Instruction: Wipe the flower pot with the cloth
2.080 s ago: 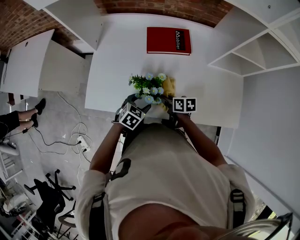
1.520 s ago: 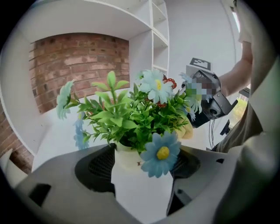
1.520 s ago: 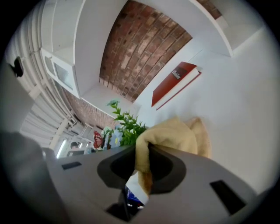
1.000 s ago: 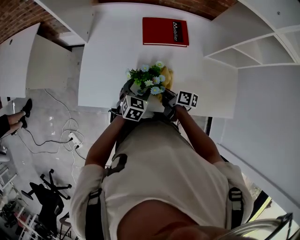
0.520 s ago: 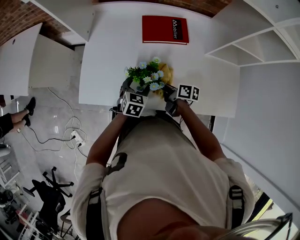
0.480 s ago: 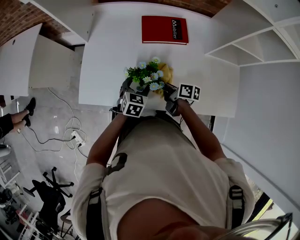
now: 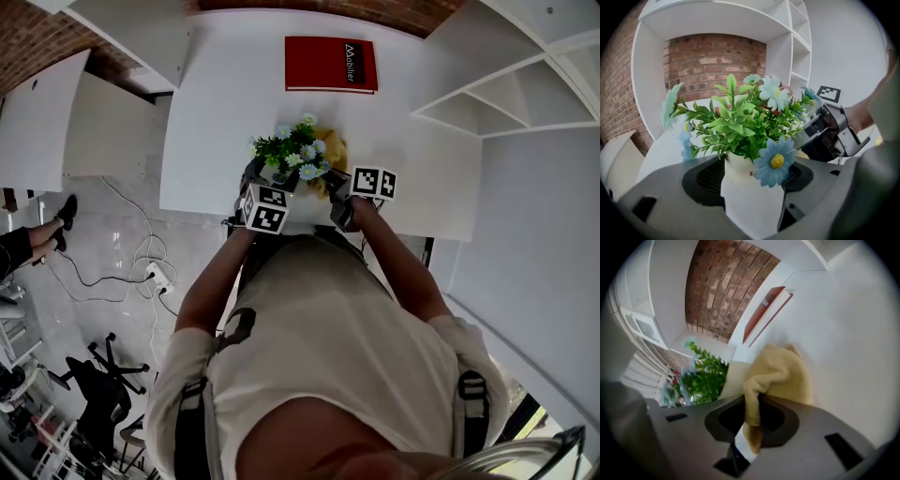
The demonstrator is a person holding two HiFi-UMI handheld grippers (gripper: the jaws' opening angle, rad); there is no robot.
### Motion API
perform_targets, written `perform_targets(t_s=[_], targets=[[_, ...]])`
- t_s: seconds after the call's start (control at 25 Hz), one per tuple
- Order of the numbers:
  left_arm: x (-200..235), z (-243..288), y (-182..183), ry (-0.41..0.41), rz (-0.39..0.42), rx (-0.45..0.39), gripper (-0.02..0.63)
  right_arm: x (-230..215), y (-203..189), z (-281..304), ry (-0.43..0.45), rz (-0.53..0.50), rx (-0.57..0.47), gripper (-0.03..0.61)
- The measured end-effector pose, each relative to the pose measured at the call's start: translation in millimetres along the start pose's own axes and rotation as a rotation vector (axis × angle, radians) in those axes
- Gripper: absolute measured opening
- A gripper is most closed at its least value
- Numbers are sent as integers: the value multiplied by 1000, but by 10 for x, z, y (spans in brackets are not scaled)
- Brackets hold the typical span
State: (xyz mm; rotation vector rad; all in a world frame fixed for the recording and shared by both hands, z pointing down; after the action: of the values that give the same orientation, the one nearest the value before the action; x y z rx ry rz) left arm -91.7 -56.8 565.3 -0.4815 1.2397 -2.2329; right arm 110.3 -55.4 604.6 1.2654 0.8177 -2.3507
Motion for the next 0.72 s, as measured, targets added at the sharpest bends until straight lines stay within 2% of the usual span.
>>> perform_targets(t_s=[0.2,0.4,0.52,0.72], targets=[[25,-9,-10,-15,-8,42,331,4,39,-66,-38,-98,19,71],[154,-176,-25,19,-35,26,331,34,344,-332,-89,-232,-9,74],[249,-280,-26,45,-42,19,331,195,668,-582,-124,-359,-53,74],[388,-486,16,84,-94,24,314,657,1110,-967,-112,-579,-160,74]])
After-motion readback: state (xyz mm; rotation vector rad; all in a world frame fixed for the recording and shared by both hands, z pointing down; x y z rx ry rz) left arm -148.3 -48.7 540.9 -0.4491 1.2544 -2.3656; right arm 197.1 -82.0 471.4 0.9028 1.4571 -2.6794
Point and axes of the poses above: the fingertips, and each gripper's own axes: z forward along the fingers, x to its left, y out of its top, the point moved 10 cm from there along -z, backward along the fingers, and after that the axes turned 12 degrees about -x, right-handed, at the moved point
